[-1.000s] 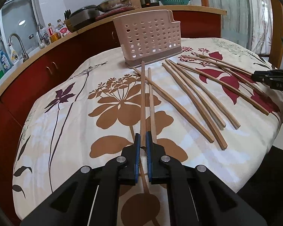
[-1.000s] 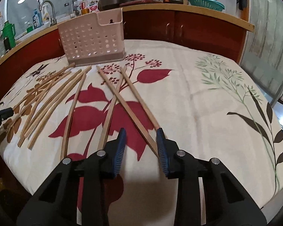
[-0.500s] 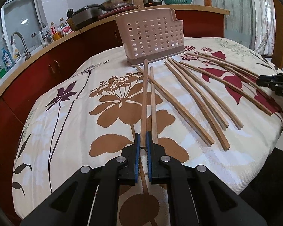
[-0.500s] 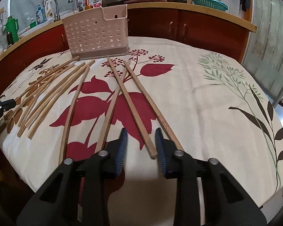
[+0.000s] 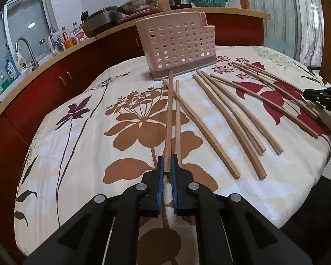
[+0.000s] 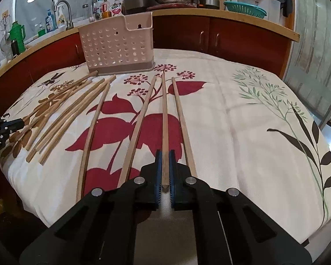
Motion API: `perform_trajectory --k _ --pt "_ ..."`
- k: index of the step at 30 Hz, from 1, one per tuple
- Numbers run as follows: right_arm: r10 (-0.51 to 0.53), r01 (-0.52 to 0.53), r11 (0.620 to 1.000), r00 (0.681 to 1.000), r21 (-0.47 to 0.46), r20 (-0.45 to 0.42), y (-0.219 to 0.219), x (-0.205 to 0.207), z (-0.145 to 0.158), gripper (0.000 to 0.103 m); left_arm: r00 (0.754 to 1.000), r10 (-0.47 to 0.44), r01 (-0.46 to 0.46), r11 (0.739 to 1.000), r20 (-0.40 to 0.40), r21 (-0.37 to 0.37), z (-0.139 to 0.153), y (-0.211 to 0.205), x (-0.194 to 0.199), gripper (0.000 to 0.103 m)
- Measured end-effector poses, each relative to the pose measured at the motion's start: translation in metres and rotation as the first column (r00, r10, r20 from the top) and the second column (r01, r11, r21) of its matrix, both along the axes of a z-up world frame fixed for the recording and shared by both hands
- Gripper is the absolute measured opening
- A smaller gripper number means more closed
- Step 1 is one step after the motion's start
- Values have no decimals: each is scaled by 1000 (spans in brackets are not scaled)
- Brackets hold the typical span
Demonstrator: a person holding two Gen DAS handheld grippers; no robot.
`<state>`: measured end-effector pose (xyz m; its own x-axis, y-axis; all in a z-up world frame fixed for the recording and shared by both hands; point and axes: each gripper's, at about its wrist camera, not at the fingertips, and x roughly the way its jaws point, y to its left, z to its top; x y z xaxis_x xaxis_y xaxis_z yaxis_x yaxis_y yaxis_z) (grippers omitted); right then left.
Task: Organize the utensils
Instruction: 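Hold the chopstick in the left tool while the right tool grasps another chopstick, then lift both held chopsticks and carry them over the pink utensil holder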
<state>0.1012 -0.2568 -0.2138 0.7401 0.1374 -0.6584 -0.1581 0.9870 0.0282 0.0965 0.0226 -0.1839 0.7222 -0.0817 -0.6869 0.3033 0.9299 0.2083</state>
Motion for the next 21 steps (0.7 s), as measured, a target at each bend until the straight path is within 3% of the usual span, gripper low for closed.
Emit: perform_trajectory --k 21 --pt "9 -13 1000 985 22 174 6 -23 59 6 985 32 -28 999 168 -26 52 -4 -22 7"
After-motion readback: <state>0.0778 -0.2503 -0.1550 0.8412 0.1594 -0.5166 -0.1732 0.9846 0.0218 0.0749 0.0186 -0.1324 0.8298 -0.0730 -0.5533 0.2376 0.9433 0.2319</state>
